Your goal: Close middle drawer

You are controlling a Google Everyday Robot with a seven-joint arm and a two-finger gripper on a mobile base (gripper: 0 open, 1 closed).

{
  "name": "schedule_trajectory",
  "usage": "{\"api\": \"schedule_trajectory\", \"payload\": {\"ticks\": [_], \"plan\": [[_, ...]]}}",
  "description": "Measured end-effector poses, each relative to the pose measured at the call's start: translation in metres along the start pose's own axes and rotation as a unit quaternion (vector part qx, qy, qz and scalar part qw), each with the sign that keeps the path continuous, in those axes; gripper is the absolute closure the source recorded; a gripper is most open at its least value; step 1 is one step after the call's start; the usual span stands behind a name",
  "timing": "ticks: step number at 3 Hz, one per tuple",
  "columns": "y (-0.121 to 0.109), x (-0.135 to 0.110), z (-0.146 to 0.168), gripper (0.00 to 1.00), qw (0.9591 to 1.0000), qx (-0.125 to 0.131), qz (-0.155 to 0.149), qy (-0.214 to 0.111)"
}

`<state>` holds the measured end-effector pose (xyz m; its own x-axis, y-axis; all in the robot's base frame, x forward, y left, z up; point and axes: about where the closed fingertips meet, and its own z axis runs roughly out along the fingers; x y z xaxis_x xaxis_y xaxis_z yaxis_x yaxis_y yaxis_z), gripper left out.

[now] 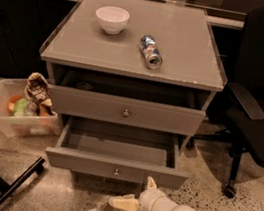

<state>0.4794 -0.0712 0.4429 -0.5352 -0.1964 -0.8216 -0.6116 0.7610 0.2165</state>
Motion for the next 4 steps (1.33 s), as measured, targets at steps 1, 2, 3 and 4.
{"api": "schedule_trajectory", "payload": {"ticks": [1,2,3,4], "plan": [[0.000,0.000,0.000,0.00,1.0000,0.000,0.000,0.000],[0.001,0.000,-0.002,0.00,0.9998,-0.009,0.003,-0.015],[-0.015,-0.002,0.015,0.00,0.9991,-0.010,-0.003,-0.040],[-0.030,-0.008,0.029,0.19,0.9986,-0.007,-0.009,-0.052]]}}
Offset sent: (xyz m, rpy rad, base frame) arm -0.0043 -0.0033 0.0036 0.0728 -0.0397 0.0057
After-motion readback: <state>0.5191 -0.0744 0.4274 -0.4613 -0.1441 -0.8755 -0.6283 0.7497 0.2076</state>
